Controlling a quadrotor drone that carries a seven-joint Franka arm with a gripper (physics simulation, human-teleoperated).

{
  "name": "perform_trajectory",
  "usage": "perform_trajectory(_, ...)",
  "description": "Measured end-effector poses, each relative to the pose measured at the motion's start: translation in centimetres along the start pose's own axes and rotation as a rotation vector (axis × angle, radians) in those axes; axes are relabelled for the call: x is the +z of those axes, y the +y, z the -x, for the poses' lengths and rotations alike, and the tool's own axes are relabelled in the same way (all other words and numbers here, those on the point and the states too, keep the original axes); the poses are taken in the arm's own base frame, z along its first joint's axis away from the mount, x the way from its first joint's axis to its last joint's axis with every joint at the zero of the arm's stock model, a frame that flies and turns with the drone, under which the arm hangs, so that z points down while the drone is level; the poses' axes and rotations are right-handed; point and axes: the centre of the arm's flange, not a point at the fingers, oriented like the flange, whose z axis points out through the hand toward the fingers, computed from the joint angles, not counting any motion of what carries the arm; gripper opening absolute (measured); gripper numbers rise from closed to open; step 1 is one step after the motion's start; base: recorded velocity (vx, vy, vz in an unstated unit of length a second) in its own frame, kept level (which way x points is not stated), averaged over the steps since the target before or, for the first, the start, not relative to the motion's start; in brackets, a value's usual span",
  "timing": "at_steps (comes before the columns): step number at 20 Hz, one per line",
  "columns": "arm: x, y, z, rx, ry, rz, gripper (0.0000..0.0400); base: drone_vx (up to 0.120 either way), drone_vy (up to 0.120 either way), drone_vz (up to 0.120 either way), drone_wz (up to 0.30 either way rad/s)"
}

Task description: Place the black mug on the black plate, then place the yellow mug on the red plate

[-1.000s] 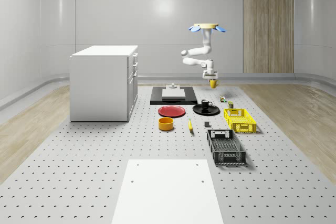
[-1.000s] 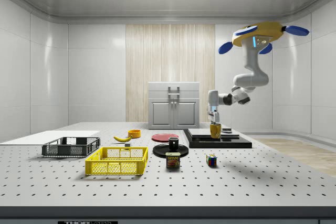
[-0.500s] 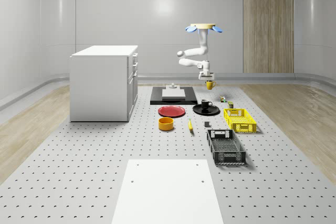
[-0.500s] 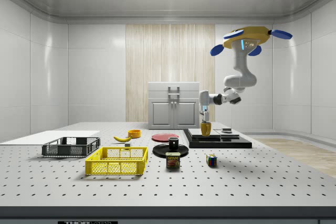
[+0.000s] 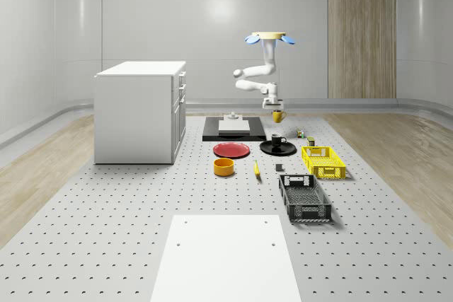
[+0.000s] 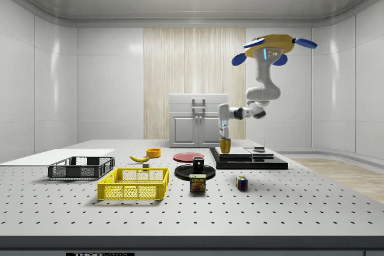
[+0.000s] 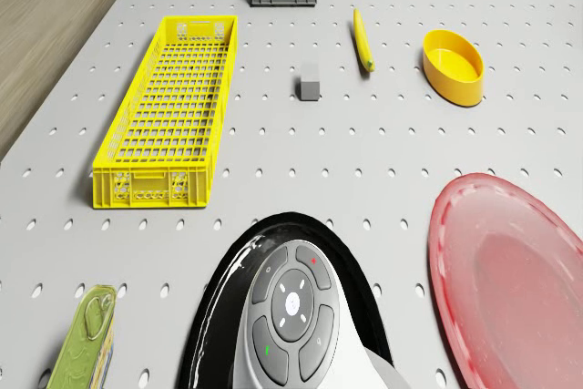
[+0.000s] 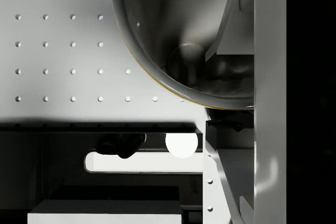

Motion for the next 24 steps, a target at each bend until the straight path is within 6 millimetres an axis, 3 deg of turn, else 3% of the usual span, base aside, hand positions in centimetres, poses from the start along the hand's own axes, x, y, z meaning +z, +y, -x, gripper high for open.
perform_trajectory(24, 0.0, 0.0, 0.0, 0.0, 0.0, 0.0, 0.011, 0.12, -0.12, 0.0, 0.0)
